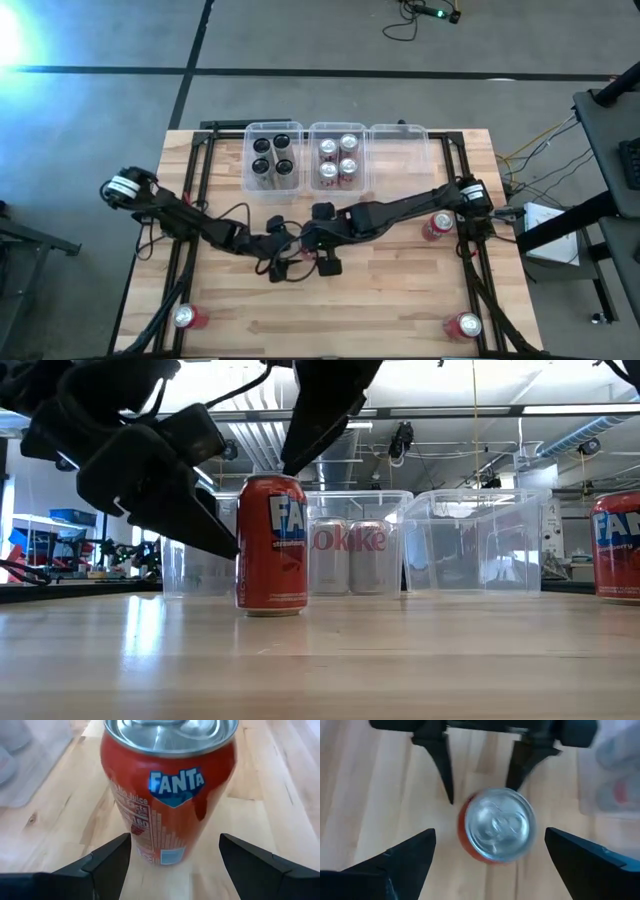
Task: Sort soda cans
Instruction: Put the top left red soda can into the right transparent bin, then put the top red soda can into the right transparent bin
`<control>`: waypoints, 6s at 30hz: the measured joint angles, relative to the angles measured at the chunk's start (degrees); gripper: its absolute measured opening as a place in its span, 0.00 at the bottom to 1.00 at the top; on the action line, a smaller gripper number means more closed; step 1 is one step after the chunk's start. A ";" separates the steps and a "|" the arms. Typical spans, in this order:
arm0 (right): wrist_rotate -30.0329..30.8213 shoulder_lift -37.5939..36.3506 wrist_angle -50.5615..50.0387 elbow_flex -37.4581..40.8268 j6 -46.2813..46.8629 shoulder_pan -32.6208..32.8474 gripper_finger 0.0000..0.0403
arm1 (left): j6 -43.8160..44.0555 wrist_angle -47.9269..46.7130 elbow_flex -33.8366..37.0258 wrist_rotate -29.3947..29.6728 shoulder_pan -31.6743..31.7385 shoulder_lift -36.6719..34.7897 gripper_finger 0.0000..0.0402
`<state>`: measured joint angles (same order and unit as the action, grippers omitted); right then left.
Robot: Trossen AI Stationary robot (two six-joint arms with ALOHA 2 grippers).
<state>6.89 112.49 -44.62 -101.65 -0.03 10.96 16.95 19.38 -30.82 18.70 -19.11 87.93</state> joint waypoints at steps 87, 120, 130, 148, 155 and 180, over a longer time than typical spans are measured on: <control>4.03 -34.93 15.01 43.38 6.28 -46.82 0.75 | -14.95 -14.36 -4.62 21.38 0.11 -27.05 0.71; 6.50 -32.51 27.76 52.44 8.56 -47.87 0.79 | -13.14 -14.23 -4.78 21.46 1.59 -27.05 0.71; 5.98 -36.97 15.05 49.65 9.51 -47.83 0.91 | -12.83 -14.25 -4.78 21.44 1.59 -27.05 0.71; -1.33 -40.28 -19.38 36.01 20.39 -44.10 0.91 | -12.81 -14.23 -4.78 21.42 1.59 -27.05 0.71; -3.66 -40.24 -21.19 38.56 24.11 -43.04 0.91 | -12.81 -14.23 -4.78 21.40 1.59 -27.05 0.71; -0.65 -47.62 -19.67 33.13 23.40 -38.05 0.91 | -11.43 -14.21 -4.78 21.14 1.59 -27.05 0.71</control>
<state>6.24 64.87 -64.29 -68.53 23.37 -27.09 5.52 5.17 -35.59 39.83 -17.52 60.88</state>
